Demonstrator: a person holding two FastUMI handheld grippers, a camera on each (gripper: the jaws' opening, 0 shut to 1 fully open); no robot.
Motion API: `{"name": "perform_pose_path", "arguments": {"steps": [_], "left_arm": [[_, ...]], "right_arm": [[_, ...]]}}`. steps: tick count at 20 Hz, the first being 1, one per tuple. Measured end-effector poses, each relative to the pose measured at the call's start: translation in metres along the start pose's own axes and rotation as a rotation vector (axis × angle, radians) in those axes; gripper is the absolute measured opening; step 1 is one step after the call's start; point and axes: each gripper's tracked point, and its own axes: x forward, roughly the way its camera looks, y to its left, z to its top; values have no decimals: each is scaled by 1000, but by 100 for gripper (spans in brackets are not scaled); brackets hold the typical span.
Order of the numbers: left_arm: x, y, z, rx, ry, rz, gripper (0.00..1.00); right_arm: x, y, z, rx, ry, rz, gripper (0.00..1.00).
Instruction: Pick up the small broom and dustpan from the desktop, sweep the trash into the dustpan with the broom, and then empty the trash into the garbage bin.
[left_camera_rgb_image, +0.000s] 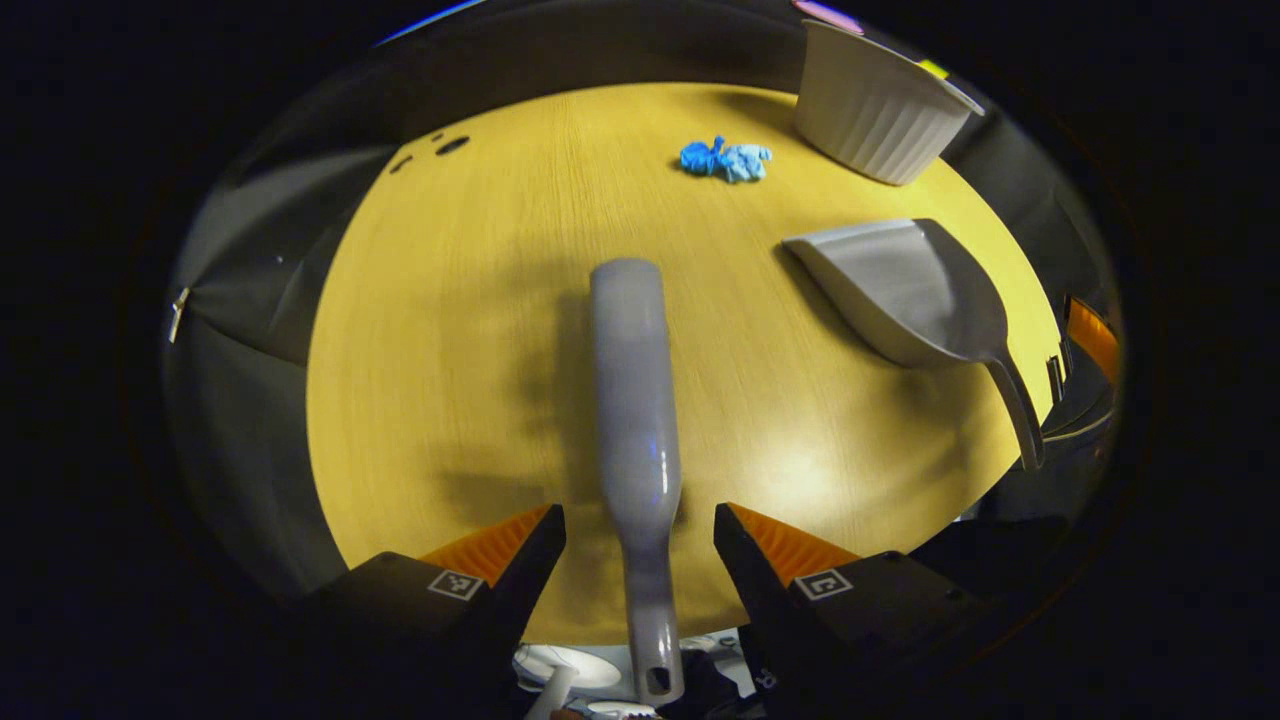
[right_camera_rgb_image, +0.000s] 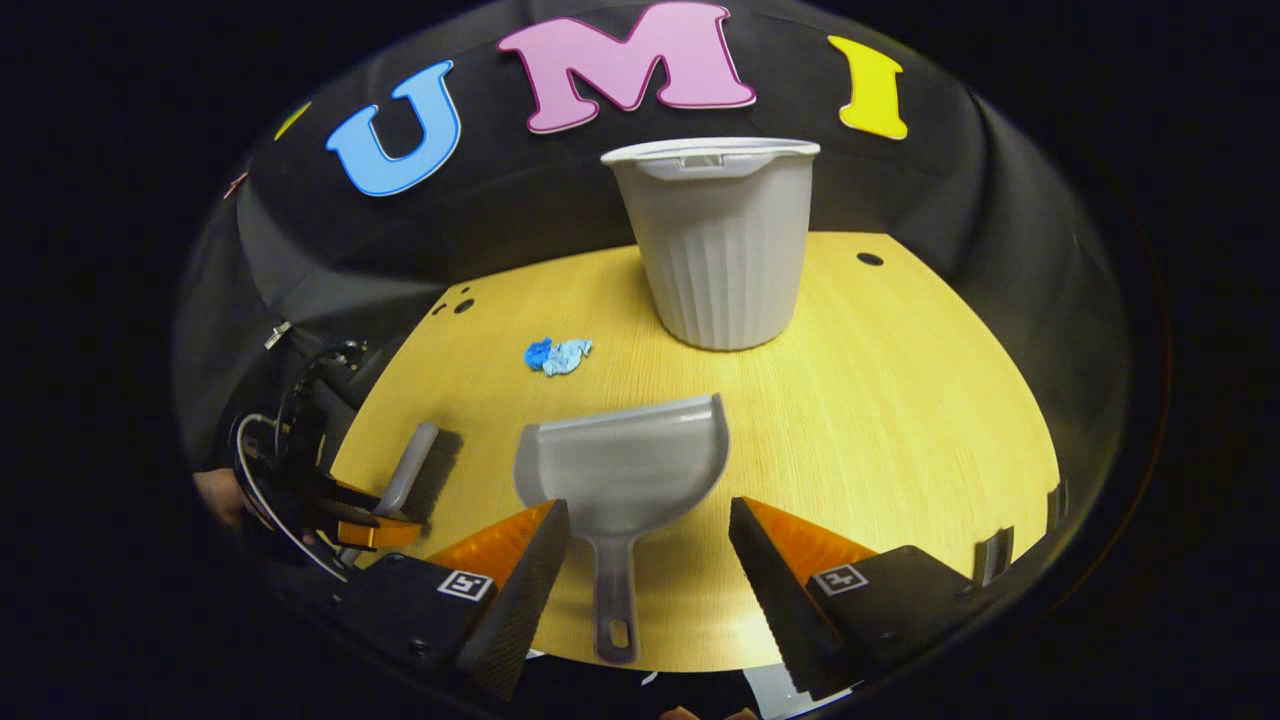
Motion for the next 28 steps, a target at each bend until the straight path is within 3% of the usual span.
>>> {"name": "perform_pose_path", "arguments": {"steps": [4, 10, 15, 16, 17, 23, 28], "left_arm": [[13, 2, 1, -10, 42, 12, 96], [21, 3, -2, 4, 71, 7, 81], [23, 5, -3, 31, 85, 20, 56], [23, 7, -3, 28, 78, 26, 47], [22, 5, -1, 26, 65, 26, 31], [16, 8, -1, -1, -76, -50, 24], [-1, 32, 14, -15, -141, -38, 24]], "right_arm": [[9, 6, -14, -16, 48, 6, 99], [24, 13, -21, -6, 83, 1, 99], [33, 21, -32, 12, 129, -7, 99], [35, 22, -34, 18, 139, -10, 99], [36, 21, -37, 23, 148, -17, 99], [52, 17, -58, 75, 242, -84, 99], [70, 21, -79, -11, 335, -110, 99]]}}
